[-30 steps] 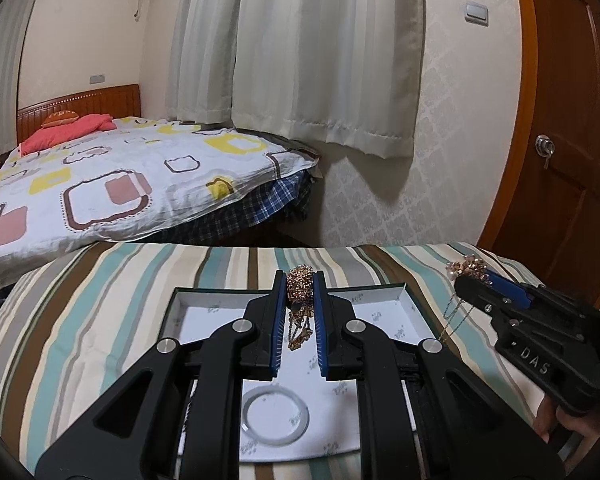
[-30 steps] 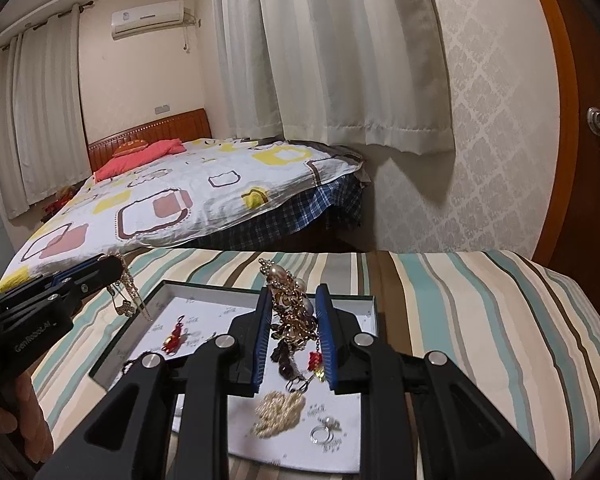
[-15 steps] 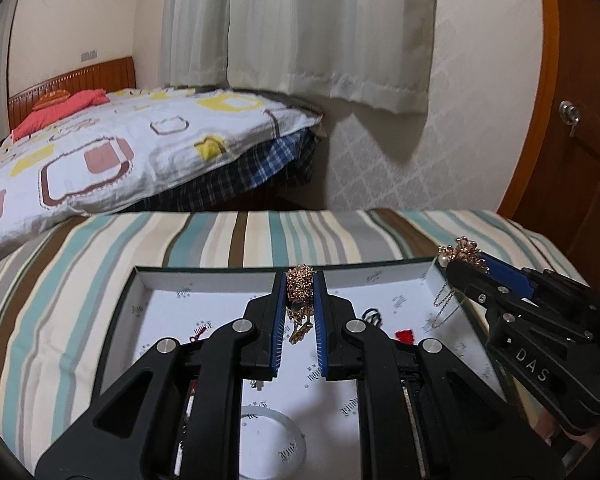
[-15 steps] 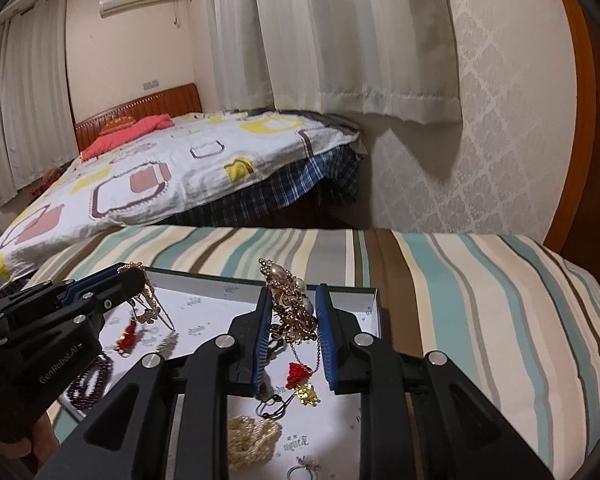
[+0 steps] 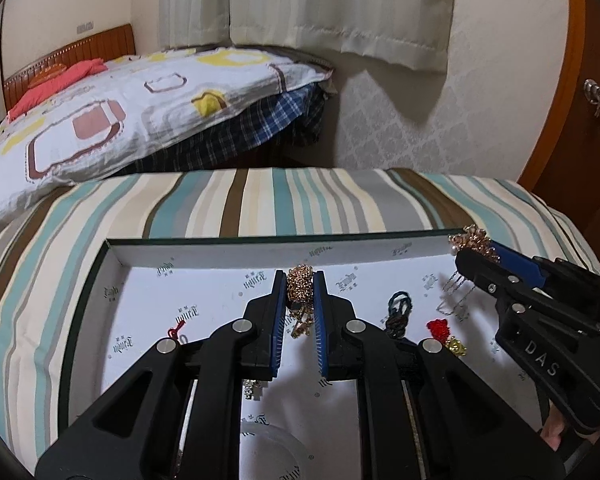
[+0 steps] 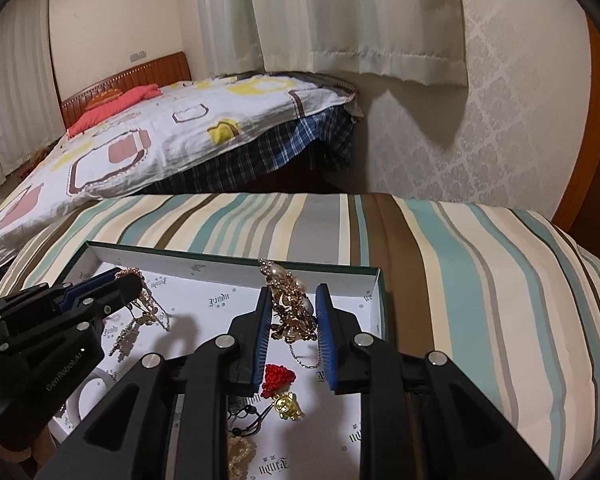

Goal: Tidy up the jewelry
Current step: 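Carry the gold chain and pearl brooch into the green box with both tools, then open both tools to drop the chain and pearl brooch in the box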

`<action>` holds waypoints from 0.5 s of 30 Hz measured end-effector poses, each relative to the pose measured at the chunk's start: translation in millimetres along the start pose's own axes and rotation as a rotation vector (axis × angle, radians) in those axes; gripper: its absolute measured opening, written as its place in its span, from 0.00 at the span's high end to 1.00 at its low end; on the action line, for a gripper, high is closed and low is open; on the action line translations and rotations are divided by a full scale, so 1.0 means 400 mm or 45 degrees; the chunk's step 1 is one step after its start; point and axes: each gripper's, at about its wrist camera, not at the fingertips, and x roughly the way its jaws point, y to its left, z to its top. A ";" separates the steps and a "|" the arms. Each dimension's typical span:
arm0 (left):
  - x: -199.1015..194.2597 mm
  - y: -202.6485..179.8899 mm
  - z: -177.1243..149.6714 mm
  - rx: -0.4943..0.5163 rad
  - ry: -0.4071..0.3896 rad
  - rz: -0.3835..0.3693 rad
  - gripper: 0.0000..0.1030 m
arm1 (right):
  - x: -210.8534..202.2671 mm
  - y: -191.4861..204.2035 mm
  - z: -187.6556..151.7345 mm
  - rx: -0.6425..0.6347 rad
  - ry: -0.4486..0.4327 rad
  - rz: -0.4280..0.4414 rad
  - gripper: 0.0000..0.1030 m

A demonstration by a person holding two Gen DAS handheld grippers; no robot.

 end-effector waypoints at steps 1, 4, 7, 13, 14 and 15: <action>0.007 0.003 -0.001 -0.009 0.015 -0.001 0.87 | 0.004 0.000 0.002 -0.001 0.006 0.000 0.78; 0.023 0.009 0.000 -0.029 0.054 -0.005 0.87 | 0.018 -0.002 0.005 -0.001 0.035 0.000 0.78; 0.032 0.009 0.004 -0.029 0.079 -0.001 0.87 | 0.034 -0.005 0.007 0.001 0.069 0.006 0.78; 0.045 0.009 0.008 -0.030 0.104 -0.006 0.87 | 0.059 -0.010 0.009 0.006 0.126 0.008 0.78; 0.048 0.009 0.008 -0.034 0.109 -0.008 0.87 | 0.061 -0.011 0.009 0.009 0.136 0.010 0.78; 0.050 0.010 0.008 -0.034 0.114 -0.007 0.87 | 0.064 -0.012 0.009 0.010 0.147 0.012 0.78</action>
